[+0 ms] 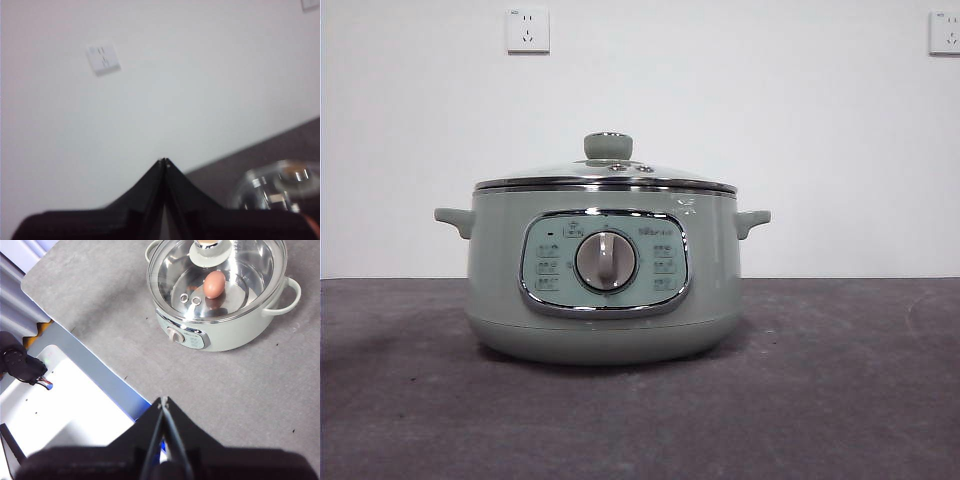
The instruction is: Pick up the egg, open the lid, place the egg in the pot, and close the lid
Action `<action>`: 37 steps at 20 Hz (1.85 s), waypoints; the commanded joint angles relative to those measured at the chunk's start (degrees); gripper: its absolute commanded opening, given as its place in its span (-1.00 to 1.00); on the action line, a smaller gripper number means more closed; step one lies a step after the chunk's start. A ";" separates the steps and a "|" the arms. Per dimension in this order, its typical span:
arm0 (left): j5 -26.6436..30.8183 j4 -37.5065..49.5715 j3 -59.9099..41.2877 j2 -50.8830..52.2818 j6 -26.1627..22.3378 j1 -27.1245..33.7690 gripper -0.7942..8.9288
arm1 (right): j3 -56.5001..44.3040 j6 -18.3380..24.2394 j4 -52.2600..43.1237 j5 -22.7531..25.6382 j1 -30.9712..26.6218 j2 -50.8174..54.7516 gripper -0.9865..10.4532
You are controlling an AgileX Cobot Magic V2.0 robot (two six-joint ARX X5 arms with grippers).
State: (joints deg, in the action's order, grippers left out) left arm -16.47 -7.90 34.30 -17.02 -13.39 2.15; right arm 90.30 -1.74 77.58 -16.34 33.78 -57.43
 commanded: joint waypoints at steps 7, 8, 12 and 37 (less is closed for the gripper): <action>2.58 4.09 -23.82 10.80 3.37 0.22 -0.84 | -0.22 -0.33 0.94 0.15 0.09 0.22 -0.83; 3.58 4.09 -25.68 12.00 3.93 0.22 -0.84 | -0.22 -0.31 0.96 0.15 0.09 0.22 -0.83; 8.68 4.02 -31.04 16.44 5.90 0.22 -0.84 | -0.22 -0.33 0.94 0.15 0.09 0.22 -0.83; 10.36 -2.14 -34.12 16.92 12.28 0.17 -0.84 | -0.22 -0.33 0.94 0.15 0.09 0.22 -0.83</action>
State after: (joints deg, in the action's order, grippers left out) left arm -6.13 -10.17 1.04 -0.27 -1.43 2.20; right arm 90.30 -1.74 77.58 -16.32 33.78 -57.28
